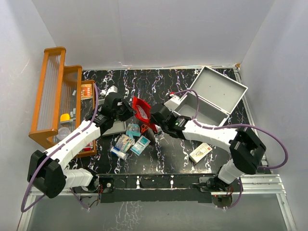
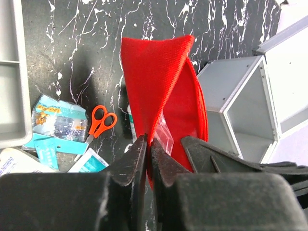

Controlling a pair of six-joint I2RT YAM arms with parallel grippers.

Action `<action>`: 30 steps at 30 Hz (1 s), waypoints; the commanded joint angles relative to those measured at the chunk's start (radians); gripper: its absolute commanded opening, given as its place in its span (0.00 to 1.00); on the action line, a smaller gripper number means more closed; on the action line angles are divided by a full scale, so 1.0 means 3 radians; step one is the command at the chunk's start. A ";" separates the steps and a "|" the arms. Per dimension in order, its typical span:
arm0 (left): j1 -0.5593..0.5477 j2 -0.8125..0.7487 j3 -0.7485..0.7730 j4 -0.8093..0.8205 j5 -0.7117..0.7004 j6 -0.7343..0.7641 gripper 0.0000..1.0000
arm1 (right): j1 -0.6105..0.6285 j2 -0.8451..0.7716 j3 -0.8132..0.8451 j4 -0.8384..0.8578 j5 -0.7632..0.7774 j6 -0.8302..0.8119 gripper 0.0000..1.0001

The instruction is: Organize the medicine kit

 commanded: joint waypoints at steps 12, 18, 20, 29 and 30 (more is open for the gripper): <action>0.0040 -0.0208 -0.0090 0.0495 0.1039 0.1833 0.00 | 0.0003 -0.0455 0.0272 -0.0181 -0.0723 -0.1041 0.51; 0.0095 -0.0144 0.0029 0.0376 0.1205 0.1970 0.00 | -0.0071 -0.0662 0.0238 -0.0208 -0.1351 -0.1462 0.49; 0.0129 -0.0115 0.0117 0.0265 0.1147 0.1942 0.00 | -0.0073 -0.0671 0.0219 -0.0207 -0.1406 -0.1461 0.46; 0.0253 -0.0220 0.0781 -0.0790 0.0329 0.1950 0.00 | -0.0076 -0.0464 0.0029 -0.0276 -0.1572 -0.0972 0.44; 0.0269 -0.0253 0.0832 -0.0879 0.0231 0.1952 0.00 | -0.0076 -0.0388 -0.0015 -0.0203 -0.1684 -0.0945 0.42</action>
